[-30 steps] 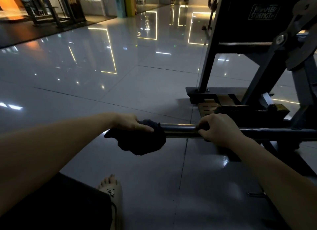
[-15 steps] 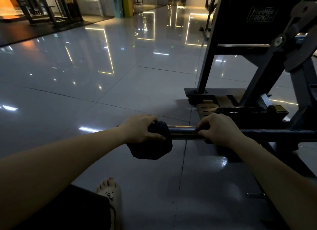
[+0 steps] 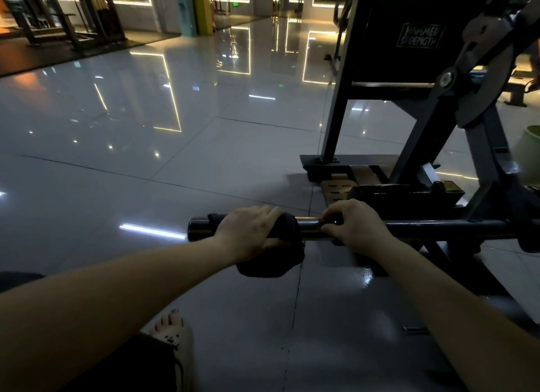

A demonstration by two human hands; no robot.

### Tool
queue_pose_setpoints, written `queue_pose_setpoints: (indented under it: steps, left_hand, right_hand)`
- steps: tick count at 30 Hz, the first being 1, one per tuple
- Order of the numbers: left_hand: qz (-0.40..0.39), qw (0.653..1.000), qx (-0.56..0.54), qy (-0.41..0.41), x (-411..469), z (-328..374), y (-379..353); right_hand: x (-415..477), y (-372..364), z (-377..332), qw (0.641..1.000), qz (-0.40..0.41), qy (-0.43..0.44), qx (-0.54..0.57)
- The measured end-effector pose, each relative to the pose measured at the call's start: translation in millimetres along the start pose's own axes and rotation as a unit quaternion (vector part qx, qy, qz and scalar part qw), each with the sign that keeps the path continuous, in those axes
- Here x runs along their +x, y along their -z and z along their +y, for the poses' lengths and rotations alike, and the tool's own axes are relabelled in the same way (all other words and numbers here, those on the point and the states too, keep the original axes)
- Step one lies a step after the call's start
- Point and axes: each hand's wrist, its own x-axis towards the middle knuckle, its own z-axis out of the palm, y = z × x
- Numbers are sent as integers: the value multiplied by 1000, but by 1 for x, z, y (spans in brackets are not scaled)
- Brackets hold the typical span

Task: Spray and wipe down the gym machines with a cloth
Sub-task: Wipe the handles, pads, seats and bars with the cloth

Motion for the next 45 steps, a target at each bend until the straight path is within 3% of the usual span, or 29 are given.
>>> queue_pose_setpoints:
  steps: [4, 9, 14, 16, 20, 23, 30, 36, 43, 45]
  left_hand:
    - [-1, 996, -69, -47, -3, -11, 1]
    - [-97, 989, -101, 47, -12, -33, 20]
    - [-167, 961, -174, 134, -3, -41, 29]
    - [-189, 948, -218, 135, -5, -48, 39]
    - [-222, 948, -191, 126, -28, -82, 65]
    - [-214, 933, -250, 146, -41, -106, 76]
    - [-226, 902, -312, 196, -56, -137, 80]
    - [-276, 881, -334, 191, -39, -137, 87]
    - [-264, 893, -324, 166, -30, -131, 78]
    - [-261, 892, -320, 183, -28, -135, 81]
  right_hand:
    - [0, 1, -2, 1000, -1, -2, -16]
    - [3, 6, -13, 996, -21, 11, -85]
    - [0, -10, -59, 993, 9, 112, -29]
    - [-4, -22, -74, 987, -7, 158, -21]
    - [-8, -42, -91, 978, -28, 206, -21]
    - [-1, -53, -110, 968, -68, 233, -59]
    - [54, -75, -158, 970, -161, 148, -107]
    - [8, -91, -130, 980, -29, 153, -122]
    - [26, -86, -134, 981, -37, 80, -175]
    - [32, -98, -150, 979, 2, 108, -171]
